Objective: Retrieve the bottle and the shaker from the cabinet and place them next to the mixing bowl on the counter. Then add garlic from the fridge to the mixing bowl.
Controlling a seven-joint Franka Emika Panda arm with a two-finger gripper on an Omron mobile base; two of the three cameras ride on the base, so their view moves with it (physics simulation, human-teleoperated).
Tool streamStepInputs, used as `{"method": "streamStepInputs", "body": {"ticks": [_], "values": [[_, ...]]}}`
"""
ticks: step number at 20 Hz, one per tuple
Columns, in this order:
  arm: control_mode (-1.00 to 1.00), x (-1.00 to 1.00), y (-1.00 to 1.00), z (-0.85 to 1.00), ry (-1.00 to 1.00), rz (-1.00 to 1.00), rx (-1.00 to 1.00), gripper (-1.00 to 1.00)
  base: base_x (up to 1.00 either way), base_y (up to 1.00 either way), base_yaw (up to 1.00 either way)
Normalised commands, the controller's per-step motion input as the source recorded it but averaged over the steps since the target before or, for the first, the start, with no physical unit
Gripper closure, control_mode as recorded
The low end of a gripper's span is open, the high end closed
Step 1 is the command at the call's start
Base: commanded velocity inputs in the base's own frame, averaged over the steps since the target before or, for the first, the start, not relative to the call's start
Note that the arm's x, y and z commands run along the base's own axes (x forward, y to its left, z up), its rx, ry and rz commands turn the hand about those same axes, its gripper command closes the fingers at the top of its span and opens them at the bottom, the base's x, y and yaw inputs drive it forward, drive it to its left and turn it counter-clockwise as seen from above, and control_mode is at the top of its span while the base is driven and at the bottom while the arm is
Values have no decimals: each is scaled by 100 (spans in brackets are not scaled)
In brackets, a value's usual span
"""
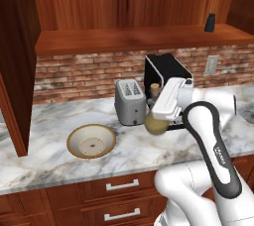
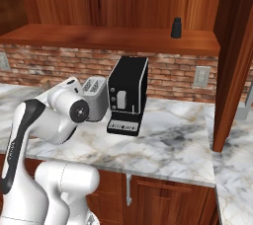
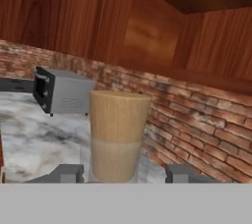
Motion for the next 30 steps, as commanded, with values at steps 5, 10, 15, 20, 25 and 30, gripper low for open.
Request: {"method": "streamStepInputs", "body": {"ticks": [5, 10, 15, 20, 25, 30], "values": [[-100, 0, 5, -31, 0, 0, 6, 100, 0, 0, 0], [-100, 0, 0, -36, 0, 0, 10, 100, 0, 0, 0], [-100, 0, 1, -31, 0, 0, 13, 100, 0, 0, 0], [-100, 0, 17, -28, 0, 0, 7, 100, 0, 0, 0], [-100, 4, 30, -25, 0, 0, 4, 100, 0, 0, 0], [-100, 10, 27, -31, -6, 0, 0, 100, 0, 0, 0]]}}
